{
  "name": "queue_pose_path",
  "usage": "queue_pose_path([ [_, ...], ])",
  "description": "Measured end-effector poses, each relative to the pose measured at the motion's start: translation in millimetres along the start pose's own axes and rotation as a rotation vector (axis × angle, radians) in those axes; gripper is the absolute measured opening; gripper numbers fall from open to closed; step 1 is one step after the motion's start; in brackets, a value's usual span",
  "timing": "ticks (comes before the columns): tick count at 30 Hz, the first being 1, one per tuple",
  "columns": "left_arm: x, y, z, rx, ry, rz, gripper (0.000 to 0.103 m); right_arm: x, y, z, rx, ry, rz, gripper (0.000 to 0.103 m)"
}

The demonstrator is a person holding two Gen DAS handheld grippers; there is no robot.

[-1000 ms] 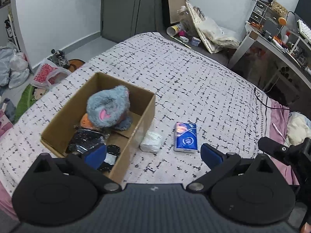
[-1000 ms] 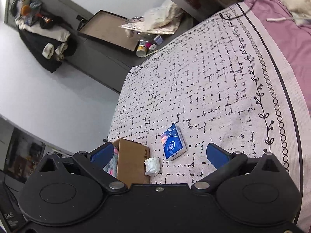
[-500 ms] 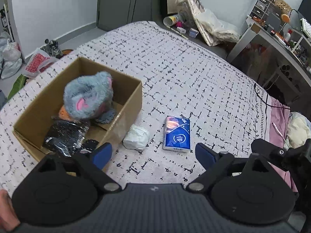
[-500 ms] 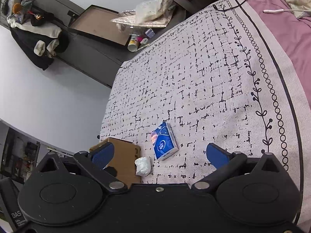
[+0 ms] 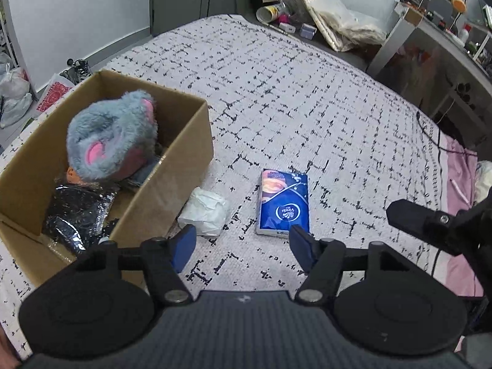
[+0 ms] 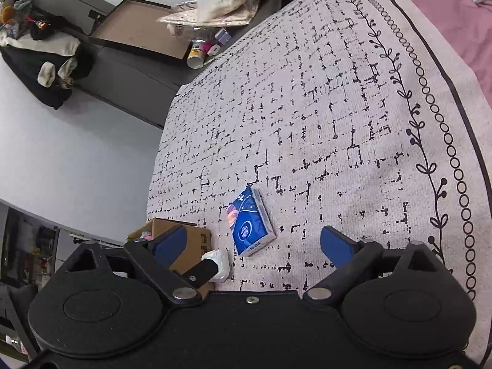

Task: Organize soft objects
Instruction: 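Move the left tool to the white plastic bag while the right tool moves to the blue tissue pack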

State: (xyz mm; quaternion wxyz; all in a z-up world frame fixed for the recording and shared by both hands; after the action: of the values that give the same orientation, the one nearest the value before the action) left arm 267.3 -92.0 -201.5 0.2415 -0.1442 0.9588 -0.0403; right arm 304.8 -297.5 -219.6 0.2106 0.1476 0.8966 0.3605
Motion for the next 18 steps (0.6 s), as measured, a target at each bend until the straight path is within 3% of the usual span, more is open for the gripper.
queue_pose_path([
  [10, 2, -5, 32, -0.09, 0.014, 0.044, 0.054, -7, -13, 16, -0.004, 0.019, 0.061, 0.086],
  [18, 4, -10, 48, -0.191, -0.051, 0.122, 0.05, -12, -23, 30, 0.005, 0.045, 0.083, 0.086],
])
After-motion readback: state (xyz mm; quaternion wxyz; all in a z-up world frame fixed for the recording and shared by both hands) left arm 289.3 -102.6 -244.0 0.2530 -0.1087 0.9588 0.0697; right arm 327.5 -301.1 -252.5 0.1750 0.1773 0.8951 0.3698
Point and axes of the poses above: each gripper's, at about its wrist camera, not at the fingertips, and z roughly the way its jaws point, y to its left, x to its underside, the point moved 4 cm from there along z, roughly the way its jaws point, and after that the axes turned 5 degrees about y, right-handed, at the moved point
